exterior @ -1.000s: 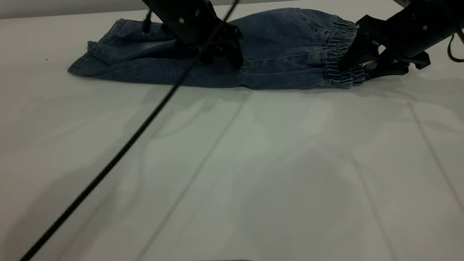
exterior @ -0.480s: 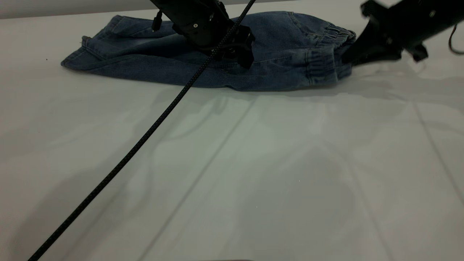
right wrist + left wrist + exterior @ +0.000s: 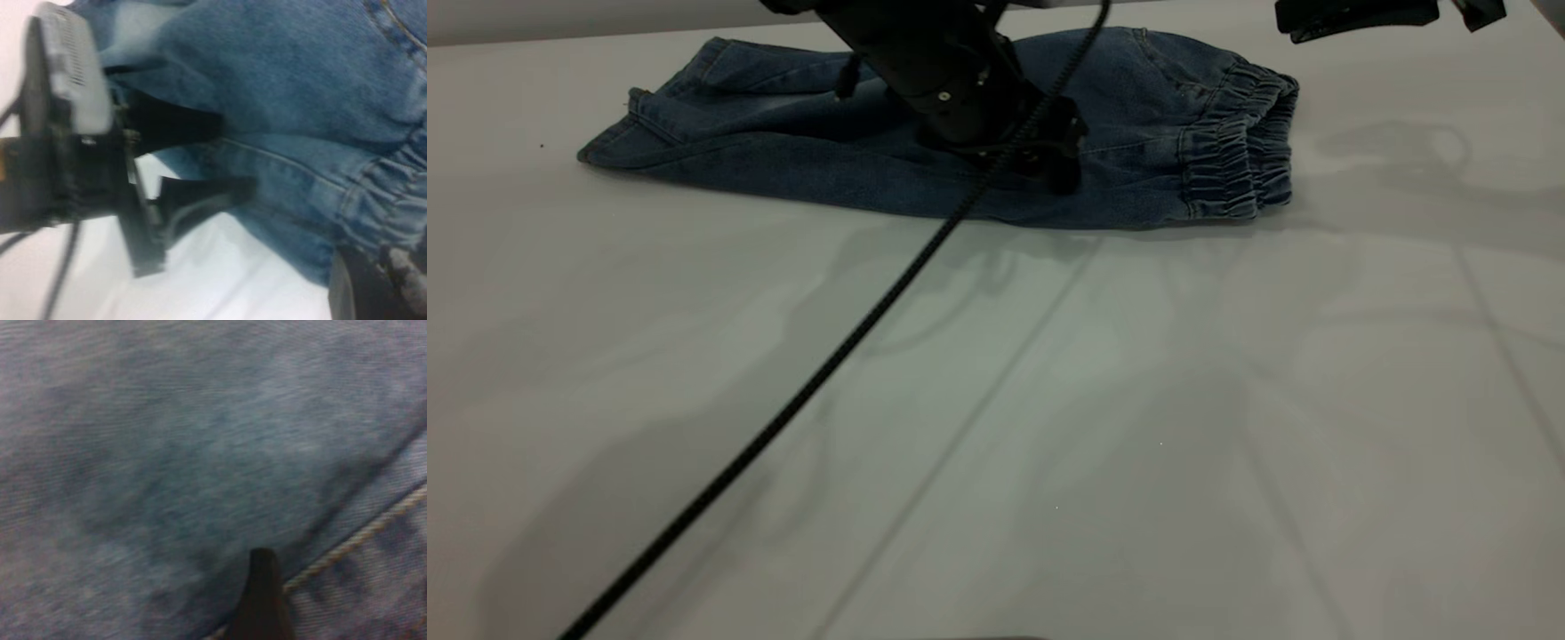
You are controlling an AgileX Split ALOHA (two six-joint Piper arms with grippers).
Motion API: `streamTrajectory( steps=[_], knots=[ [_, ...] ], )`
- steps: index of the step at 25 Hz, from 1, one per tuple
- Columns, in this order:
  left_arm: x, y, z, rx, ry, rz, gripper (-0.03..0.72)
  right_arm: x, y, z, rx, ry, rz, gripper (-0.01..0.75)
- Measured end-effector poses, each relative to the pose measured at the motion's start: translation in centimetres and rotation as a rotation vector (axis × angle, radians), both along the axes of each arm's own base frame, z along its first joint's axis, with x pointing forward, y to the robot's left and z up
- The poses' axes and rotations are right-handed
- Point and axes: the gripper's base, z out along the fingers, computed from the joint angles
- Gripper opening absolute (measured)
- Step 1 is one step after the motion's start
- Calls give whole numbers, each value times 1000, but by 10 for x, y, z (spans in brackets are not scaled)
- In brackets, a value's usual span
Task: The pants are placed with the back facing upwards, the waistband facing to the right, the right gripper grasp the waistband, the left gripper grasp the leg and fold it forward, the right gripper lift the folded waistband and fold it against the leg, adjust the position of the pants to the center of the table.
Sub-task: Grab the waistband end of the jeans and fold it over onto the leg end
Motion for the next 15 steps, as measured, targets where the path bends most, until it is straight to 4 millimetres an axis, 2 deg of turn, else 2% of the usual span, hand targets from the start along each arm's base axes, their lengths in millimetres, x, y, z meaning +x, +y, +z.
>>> streamTrajectory(
  steps=[2,4,6,10,12,15],
  knots=[
    [-1,-1,0,0,1,-2,547,-3,0,-1,-7,42,16,62],
    [0,0,0,0,1,-1,547,-8,-1,-4,-32,94,32,129],
    [1,-1,1,-3,-5,0,547,-11,-2,-7,-53,141,48,229],
    [1,-1,1,-3,-5,0,547,-17,-3,-11,-60,238,24,484],
    [1,-1,1,-3,-5,0,547,-20,-3,-14,-55,266,7,580],
    [2,-1,2,-4,-6,0,547,-23,-4,-20,-58,284,-24,622]
  ],
)
